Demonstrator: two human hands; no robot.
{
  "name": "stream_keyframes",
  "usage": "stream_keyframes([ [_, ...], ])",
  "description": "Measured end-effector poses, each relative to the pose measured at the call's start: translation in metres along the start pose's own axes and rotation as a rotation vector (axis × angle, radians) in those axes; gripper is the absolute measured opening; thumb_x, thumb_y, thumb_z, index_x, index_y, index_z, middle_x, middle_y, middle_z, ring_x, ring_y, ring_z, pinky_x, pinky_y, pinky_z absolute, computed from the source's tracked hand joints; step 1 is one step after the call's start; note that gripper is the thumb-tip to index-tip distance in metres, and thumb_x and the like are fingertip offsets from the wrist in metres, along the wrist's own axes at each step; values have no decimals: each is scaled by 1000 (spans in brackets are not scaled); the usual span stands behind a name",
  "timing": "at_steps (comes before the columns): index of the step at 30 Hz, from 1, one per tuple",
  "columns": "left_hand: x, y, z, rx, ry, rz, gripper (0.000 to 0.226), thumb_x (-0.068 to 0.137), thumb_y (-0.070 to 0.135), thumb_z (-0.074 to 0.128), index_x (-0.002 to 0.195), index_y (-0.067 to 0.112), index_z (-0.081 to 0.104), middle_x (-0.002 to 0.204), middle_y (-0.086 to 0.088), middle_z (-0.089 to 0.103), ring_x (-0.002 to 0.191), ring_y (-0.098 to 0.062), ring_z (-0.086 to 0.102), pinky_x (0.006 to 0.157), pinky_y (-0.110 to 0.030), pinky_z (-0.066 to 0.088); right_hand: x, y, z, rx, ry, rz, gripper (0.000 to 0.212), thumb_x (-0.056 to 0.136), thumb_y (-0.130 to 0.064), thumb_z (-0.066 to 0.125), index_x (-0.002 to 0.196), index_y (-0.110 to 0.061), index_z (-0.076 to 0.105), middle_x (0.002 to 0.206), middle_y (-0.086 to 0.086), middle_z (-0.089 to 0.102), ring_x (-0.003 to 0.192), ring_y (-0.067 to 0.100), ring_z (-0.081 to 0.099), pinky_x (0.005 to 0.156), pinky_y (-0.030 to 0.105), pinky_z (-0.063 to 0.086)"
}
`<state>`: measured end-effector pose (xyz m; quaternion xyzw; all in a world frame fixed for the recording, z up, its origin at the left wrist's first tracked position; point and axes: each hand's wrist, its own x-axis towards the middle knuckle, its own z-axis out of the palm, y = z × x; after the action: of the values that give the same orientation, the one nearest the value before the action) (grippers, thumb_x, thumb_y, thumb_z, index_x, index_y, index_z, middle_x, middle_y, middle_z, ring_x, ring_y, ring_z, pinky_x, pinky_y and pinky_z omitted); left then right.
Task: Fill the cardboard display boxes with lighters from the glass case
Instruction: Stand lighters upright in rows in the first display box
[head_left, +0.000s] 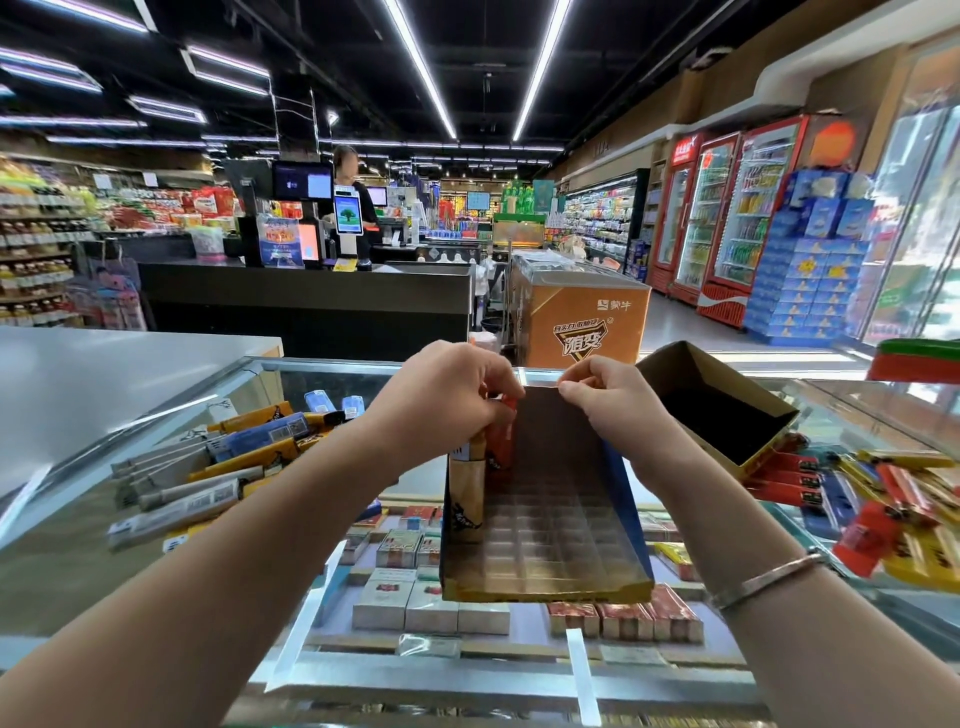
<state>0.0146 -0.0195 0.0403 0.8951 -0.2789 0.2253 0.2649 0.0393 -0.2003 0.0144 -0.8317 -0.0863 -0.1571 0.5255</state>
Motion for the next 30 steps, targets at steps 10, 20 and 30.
stream_keyframes([
  [10, 14, 12, -4, 283, -122, 40, 12, 77, 15, 69, 86, 22, 70, 90, 7, 60, 84, -14, 56, 71, -31, 49, -2, -1, -1, 7, -22, -7, 8, 92, -16, 54, 88, -15, 60, 84, 9, 61, 84, 22, 59, 80, 38, 52],
  [20, 13, 10, -2, 331, -141, 94, 15, 84, 23, 62, 92, 24, 74, 83, 14, 53, 82, -10, 54, 70, -28, 47, 0, 1, -1, -10, -20, -28, 8, 92, -15, 54, 88, -14, 61, 76, 1, 55, 75, 15, 53, 71, 31, 48],
  [30, -10, -24, 1, -435, -351, -208, 70, 65, 51, 67, 128, 49, 35, 137, 14, 39, 124, -6, 39, 97, -22, 33, 6, 2, -15, 34, -23, 17, 21, 92, -11, 53, 77, -20, 65, 82, 4, 63, 78, 12, 57, 64, 20, 47],
])
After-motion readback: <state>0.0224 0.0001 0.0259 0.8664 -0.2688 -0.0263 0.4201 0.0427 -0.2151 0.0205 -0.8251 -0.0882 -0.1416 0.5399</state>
